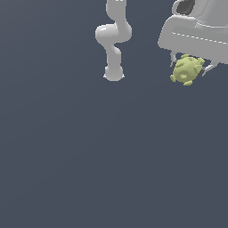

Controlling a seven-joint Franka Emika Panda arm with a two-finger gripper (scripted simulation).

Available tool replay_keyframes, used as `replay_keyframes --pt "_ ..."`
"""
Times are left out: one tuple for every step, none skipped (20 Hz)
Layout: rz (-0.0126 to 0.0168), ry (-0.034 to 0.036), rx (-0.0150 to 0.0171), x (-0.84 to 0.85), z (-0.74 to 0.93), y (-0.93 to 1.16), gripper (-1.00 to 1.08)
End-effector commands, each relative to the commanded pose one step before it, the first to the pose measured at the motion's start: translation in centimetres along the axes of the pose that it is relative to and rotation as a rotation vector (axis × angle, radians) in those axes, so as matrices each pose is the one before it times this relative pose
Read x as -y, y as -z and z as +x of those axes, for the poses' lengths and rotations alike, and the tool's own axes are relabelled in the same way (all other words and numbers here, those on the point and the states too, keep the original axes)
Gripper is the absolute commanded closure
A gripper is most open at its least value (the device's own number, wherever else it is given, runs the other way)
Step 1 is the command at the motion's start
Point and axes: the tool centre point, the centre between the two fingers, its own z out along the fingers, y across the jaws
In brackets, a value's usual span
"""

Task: Pick up the object and move it to a goal position.

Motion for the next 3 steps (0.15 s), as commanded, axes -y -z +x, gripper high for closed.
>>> replay_keyframes --pt "-0.00015 -0.00053 0.00003 0.198 -0.047 0.244 1.08" --pt "0.00000 0.00000 0.00000 0.030 -0.009 0.034 1.08" --pt "0.00000 0.00000 0.00000 0.010 -0.003 0.011 1.08"
